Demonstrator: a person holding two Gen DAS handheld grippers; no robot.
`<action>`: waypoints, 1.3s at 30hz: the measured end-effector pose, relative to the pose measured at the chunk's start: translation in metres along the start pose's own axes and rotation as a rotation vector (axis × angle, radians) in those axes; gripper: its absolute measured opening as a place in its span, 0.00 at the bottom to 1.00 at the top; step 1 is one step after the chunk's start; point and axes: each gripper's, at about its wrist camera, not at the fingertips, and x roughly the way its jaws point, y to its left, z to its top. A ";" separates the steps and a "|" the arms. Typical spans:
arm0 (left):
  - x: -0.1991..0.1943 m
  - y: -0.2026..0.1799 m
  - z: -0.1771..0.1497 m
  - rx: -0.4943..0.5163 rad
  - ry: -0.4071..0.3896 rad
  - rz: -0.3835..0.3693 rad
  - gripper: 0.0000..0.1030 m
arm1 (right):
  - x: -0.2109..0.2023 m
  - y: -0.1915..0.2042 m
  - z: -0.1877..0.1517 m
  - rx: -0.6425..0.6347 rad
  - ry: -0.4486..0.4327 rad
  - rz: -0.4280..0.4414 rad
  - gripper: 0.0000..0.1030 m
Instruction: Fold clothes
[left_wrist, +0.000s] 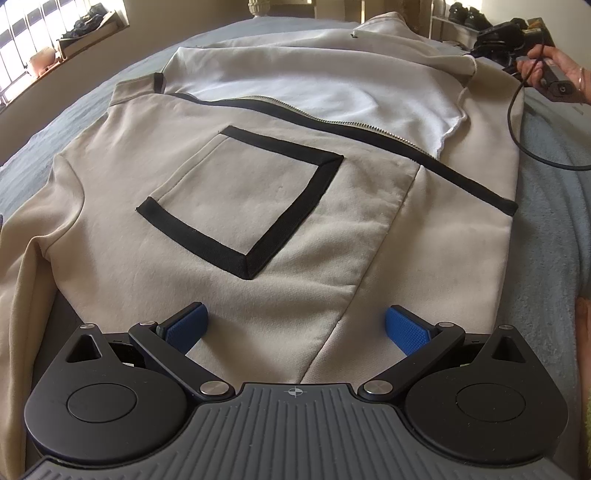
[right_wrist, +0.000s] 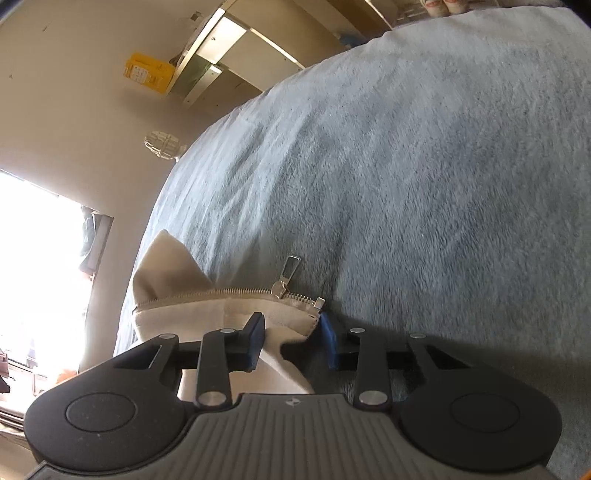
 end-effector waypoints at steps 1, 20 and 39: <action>0.000 0.000 0.000 -0.001 0.001 0.000 1.00 | -0.002 0.000 0.000 0.013 0.002 -0.004 0.34; -0.001 0.000 0.000 -0.008 0.001 -0.004 1.00 | -0.025 0.067 -0.021 -0.185 -0.076 0.227 0.02; -0.001 0.004 -0.003 -0.019 -0.026 -0.023 1.00 | -0.042 0.193 -0.260 -1.055 0.643 0.476 0.02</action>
